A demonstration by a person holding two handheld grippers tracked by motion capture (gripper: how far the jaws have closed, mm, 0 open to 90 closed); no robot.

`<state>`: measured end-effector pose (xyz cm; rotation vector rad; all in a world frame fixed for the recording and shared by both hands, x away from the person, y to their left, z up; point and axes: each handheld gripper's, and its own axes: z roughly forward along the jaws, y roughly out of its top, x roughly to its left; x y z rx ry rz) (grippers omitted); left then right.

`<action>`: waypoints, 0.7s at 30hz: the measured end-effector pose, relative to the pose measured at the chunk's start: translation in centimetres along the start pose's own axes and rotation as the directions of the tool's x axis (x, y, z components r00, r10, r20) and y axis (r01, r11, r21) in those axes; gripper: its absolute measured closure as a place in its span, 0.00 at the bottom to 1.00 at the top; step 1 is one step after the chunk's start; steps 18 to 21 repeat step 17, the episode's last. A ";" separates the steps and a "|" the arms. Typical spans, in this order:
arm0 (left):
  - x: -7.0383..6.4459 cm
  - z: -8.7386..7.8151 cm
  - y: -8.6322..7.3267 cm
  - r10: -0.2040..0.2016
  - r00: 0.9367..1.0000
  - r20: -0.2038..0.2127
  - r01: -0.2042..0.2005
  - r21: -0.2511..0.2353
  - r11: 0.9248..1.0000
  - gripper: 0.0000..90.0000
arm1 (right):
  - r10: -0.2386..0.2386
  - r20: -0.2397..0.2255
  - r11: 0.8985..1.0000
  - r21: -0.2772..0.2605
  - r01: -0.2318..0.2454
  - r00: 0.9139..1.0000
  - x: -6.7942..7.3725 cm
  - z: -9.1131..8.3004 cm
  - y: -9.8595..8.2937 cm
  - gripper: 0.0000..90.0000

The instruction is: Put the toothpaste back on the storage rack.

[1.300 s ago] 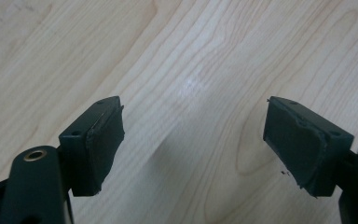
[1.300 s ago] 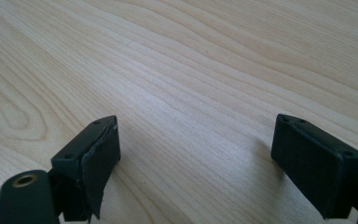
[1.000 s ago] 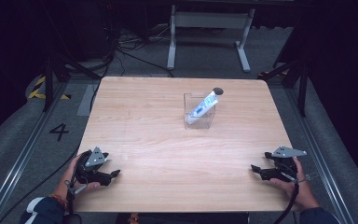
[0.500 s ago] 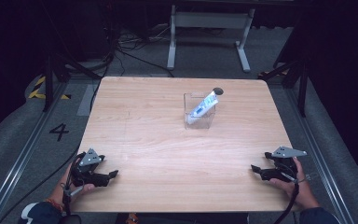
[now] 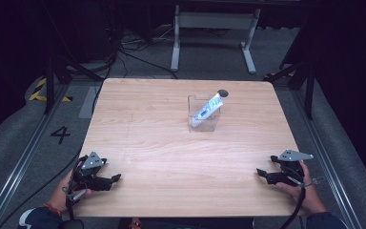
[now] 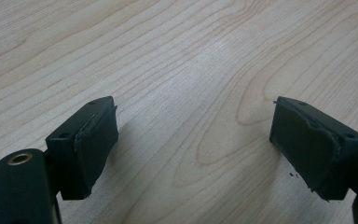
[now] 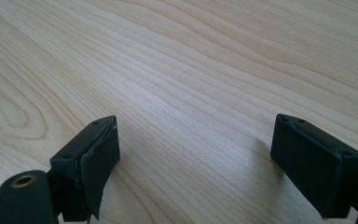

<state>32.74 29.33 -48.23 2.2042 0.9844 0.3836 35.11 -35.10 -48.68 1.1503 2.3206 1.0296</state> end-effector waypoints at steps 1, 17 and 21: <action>0.0 0.0 0.0 0.000 1.000 0.000 0.000 0.000 1.000 0.17 | 0.000 0.000 1.000 0.000 0.000 1.000 0.0 0.0 0.0 0.17; 0.0 0.0 0.0 -0.004 1.000 0.000 0.004 -0.001 1.000 0.16 | 0.000 0.000 1.000 0.000 0.000 1.000 0.0 0.0 0.0 0.17; 0.0 0.0 0.0 -0.004 1.000 0.000 0.004 -0.001 1.000 0.16 | 0.000 0.000 1.000 0.000 0.000 1.000 0.0 0.0 0.0 0.17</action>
